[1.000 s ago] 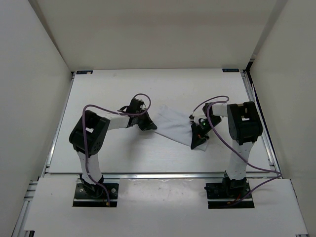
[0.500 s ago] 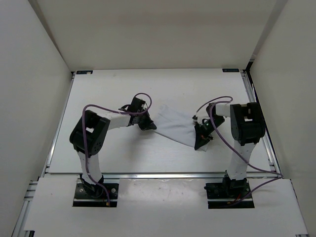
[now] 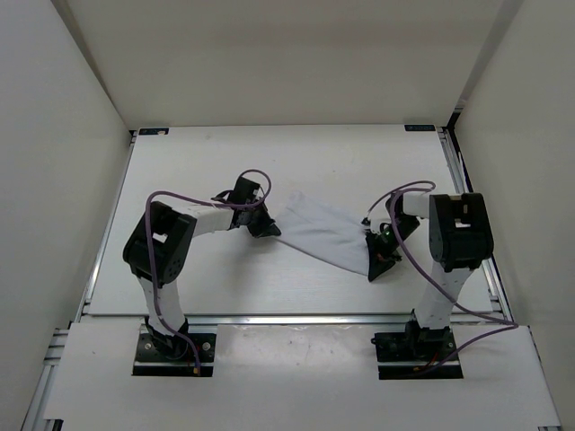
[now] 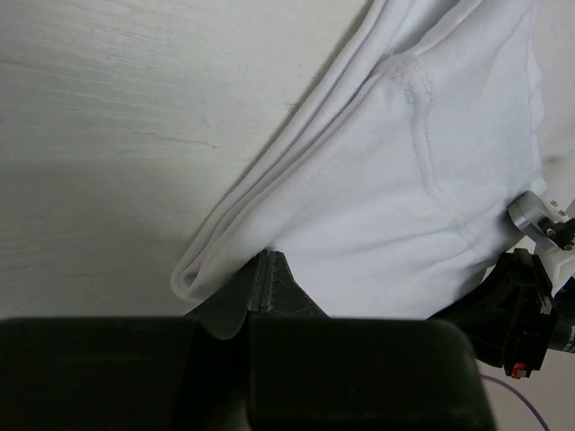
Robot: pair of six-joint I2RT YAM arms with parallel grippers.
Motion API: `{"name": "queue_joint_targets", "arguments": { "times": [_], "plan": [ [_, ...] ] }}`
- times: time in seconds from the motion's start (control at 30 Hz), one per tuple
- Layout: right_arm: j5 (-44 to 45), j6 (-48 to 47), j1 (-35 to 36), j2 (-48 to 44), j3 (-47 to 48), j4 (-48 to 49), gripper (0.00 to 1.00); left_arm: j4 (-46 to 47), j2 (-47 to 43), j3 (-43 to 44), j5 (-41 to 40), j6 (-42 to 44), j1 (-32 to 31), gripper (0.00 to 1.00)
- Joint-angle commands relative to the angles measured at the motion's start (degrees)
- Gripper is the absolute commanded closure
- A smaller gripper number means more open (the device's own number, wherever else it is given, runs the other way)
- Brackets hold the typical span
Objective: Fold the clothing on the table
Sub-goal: Fold the skirt
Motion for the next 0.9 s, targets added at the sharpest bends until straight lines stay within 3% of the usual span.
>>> {"name": "queue_joint_targets", "arguments": {
  "times": [0.0,0.37,0.57,0.63,0.7,0.8,0.83,0.87],
  "plan": [
    [7.4,1.3,-2.7,-0.8,-1.3,-2.6,1.0,-11.6,1.0,-3.9,-10.8,3.2,2.6,1.0],
    [14.7,2.0,2.5,-8.2,-1.0,-3.0,1.0,-15.4,-4.8,-3.3,-12.1,7.2,7.4,1.0],
    [25.3,6.1,8.0,-16.8,-3.4,-2.2,1.0,-15.0,-9.7,-2.8,-9.3,9.1,9.0,1.0],
    [32.9,7.9,9.4,-20.0,-4.7,-0.4,1.0,-14.9,-10.7,-3.2,-8.1,10.2,9.6,1.0],
    [38.9,9.1,11.9,-22.2,-4.4,0.9,1.0,-14.6,-13.1,-2.6,-7.3,11.8,10.3,0.93],
    [51.1,12.0,15.5,-25.4,-2.1,3.1,0.99,-12.6,-17.9,-3.7,-7.5,15.3,10.3,0.49],
    [57.6,14.1,16.2,-26.5,-1.2,3.8,0.99,-12.2,-18.9,-4.2,-8.0,16.7,10.3,0.44],
    [62.0,16.3,17.9,-26.9,0.0,3.6,1.0,-11.6,-21.3,-4.4,-8.1,17.4,10.3,0.3]
  ]
}}
